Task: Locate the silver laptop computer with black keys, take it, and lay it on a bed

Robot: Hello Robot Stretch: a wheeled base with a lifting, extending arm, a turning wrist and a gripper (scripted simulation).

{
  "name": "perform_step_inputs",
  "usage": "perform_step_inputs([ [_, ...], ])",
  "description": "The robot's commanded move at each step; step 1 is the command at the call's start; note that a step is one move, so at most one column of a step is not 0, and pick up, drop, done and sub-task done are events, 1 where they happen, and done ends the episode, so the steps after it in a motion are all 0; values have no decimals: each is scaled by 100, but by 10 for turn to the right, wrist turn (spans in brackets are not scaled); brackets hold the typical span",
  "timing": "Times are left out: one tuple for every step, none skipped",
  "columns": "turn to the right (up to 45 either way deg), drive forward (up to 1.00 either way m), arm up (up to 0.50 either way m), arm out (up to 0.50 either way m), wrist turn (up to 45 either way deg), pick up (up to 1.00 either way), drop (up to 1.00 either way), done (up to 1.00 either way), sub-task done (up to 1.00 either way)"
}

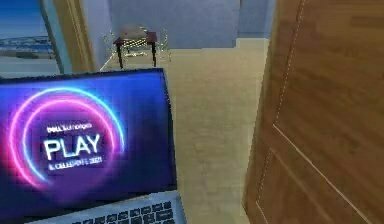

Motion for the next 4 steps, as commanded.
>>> perform_step_inputs([
  [0, 100, 0, 0, 0, 0, 0, 0, 0],
  [30, 0, 0, 0, 0, 0, 0, 0, 0],
  [0, 30, 0, 0, 0, 0, 0, 0, 0],
  [300, 0, 0, 0, 0, 0, 0, 0, 0],
])
